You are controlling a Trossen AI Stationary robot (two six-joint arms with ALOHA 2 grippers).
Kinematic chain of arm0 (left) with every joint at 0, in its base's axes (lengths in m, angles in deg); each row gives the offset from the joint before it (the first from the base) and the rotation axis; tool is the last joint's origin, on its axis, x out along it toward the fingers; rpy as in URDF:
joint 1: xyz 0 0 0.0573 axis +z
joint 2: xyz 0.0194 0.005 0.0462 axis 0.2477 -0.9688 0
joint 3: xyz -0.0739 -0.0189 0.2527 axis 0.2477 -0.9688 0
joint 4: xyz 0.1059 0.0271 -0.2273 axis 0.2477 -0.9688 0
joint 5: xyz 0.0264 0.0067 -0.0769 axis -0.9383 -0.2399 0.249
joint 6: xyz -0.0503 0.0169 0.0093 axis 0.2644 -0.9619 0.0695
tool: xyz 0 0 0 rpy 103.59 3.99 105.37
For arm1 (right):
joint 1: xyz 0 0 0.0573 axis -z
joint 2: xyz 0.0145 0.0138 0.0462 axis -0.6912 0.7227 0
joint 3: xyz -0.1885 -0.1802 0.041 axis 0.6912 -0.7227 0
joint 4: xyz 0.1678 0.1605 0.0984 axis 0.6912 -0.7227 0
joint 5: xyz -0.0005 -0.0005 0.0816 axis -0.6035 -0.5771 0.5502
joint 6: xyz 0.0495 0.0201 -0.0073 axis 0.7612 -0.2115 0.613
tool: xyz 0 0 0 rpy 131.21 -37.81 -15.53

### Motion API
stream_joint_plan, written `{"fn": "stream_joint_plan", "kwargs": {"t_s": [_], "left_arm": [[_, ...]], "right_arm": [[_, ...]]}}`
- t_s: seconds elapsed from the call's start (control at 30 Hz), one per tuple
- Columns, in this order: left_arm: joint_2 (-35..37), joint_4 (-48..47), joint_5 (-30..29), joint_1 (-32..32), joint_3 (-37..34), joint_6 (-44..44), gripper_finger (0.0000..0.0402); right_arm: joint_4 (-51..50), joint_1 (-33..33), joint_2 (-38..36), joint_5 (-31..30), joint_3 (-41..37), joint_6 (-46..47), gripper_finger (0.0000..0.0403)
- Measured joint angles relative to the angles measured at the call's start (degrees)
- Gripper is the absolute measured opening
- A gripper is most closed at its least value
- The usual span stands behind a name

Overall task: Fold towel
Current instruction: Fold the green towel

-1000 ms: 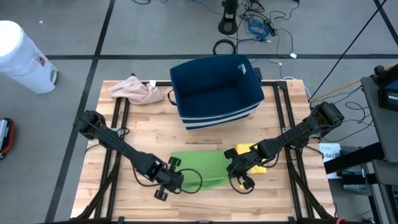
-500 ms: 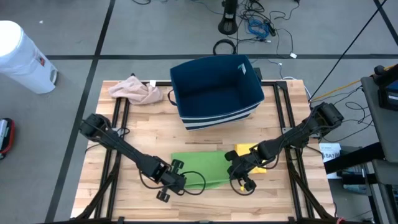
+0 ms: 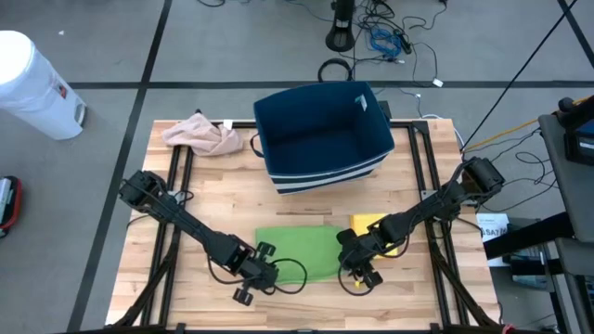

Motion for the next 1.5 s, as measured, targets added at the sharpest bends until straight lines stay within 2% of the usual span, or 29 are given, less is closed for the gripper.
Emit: {"fn": "stream_joint_plan", "kwargs": {"t_s": [0.17,0.4,0.53,0.73,0.83,1.17,1.5], "left_arm": [[0.00,-0.04,0.00,-0.36,0.00,1.73,0.0104],[0.00,-0.83,-0.05,-0.24,0.00,3.85,0.0137],[0.00,1.24,-1.58,1.30,-0.01,2.89,0.0140],[0.00,6.59,-5.55,5.16,-0.02,-0.20,0.0140],[-0.40,9.78,-7.20,7.01,0.00,-2.10,0.0140],[-5.46,13.73,-5.91,11.66,-0.02,-5.59,0.0140],[-7.80,14.95,-3.41,13.39,-0.02,-9.13,0.0140]], "right_arm": [[-0.24,-0.58,-1.50,0.00,0.00,0.76,0.0161],[-1.24,-1.89,-3.35,-0.06,0.00,1.48,0.0158],[1.25,-2.38,-3.42,-0.98,0.00,0.77,0.0158],[1.99,-3.46,-3.44,-8.26,0.00,-2.89,0.0158],[2.81,-4.02,-3.44,-9.80,0.00,-4.25,0.0157],[5.09,-4.76,1.24,-11.69,0.00,-5.81,0.0157],[7.34,-4.76,5.84,-18.32,0.07,-7.56,0.0151]]}}
